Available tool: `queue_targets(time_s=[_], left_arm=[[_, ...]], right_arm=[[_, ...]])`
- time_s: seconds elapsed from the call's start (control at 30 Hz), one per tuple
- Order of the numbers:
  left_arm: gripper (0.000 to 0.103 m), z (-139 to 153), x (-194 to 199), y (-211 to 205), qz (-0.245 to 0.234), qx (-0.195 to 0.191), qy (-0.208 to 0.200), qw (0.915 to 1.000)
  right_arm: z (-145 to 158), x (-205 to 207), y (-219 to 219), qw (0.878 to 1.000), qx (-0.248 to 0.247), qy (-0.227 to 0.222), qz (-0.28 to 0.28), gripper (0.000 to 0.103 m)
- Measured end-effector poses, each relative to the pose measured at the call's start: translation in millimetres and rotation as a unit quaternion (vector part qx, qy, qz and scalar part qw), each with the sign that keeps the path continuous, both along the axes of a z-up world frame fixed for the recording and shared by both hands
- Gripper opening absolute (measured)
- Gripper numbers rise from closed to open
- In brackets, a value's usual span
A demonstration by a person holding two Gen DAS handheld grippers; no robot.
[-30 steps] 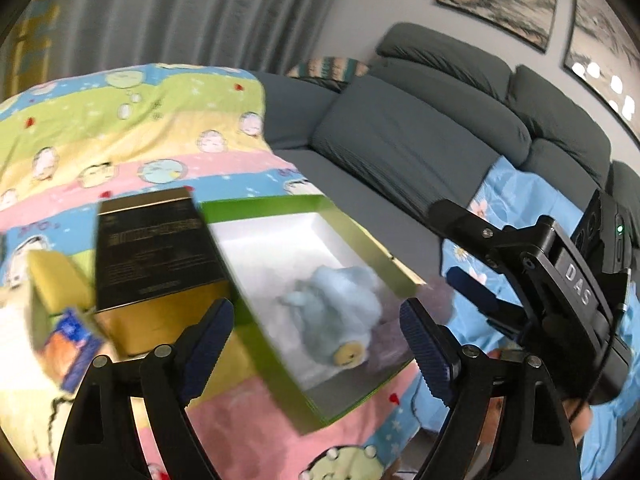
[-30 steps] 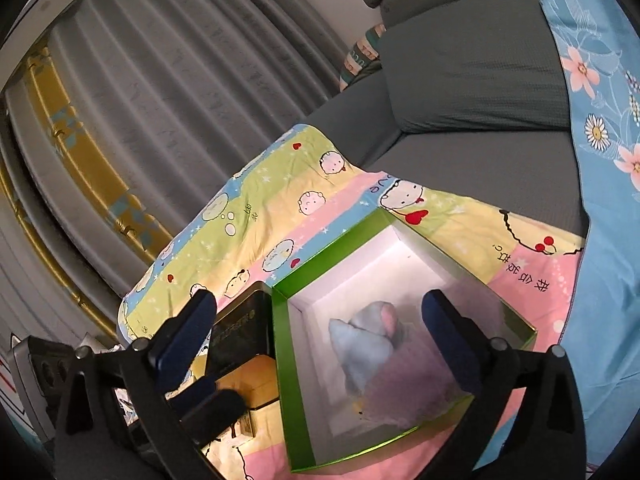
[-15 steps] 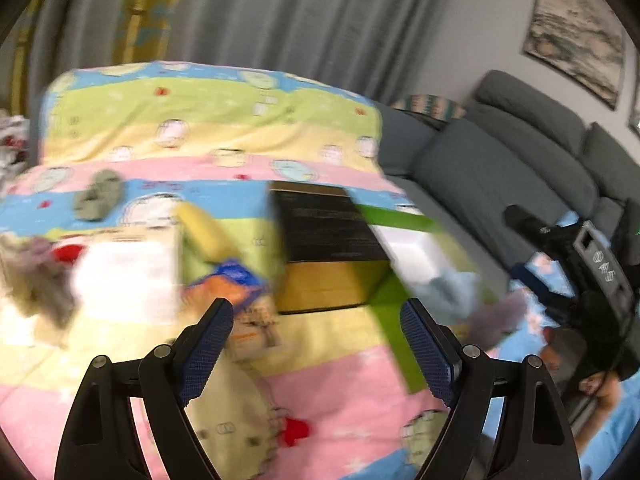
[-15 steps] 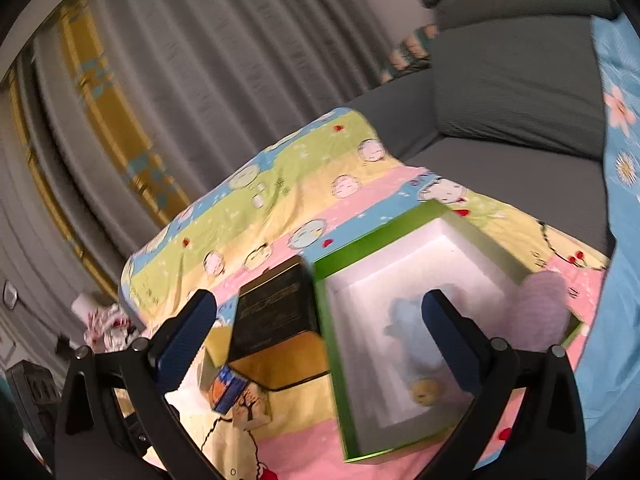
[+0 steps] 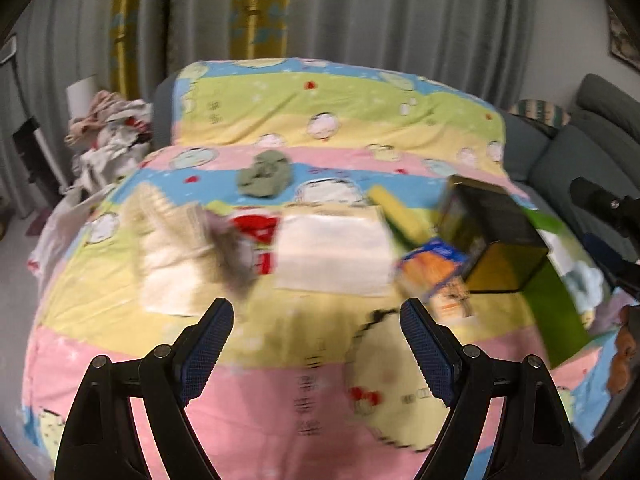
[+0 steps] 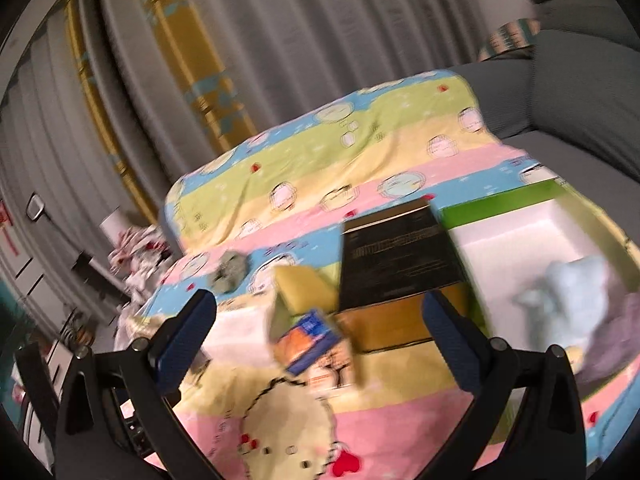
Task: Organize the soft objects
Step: 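Withdraw the right tool from the box back over the bed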
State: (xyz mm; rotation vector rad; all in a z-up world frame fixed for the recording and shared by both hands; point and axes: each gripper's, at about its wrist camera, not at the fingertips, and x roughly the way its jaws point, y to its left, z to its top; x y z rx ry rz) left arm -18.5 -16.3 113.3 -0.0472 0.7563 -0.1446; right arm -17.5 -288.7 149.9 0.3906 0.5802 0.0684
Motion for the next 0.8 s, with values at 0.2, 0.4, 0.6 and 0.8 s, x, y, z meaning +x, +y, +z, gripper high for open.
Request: queue_targets(time_s=[0.2,0.4,0.6,0.8], left_arm=[[0.086,-35.3,8.2,49.2,0.035,-0.005,0.024,0.9991],[0.086,-52.3,10.4,82.9,0.069,-0.046,0.057,0.9949],[0.086,-46.9,9.6,100.2,0.082,-0.074,0.061,0.9920],[0.086,-41.9,10.5,123.4,0.107,-0.088,0.058,0.9886]], right_arm=[[-12.4,14.4,26.5,0.999,-0.013,0.022,0.025,0.102],[-31.1,25.6,46.8,0.997,-0.016,0.056,0.047,0.102],[-43.3,31.5,71.2,0.994,-0.015,0.080,0.074,0.102],[-37.1,61.9,109.0,0.986,-0.001,0.118,0.120,0.102]])
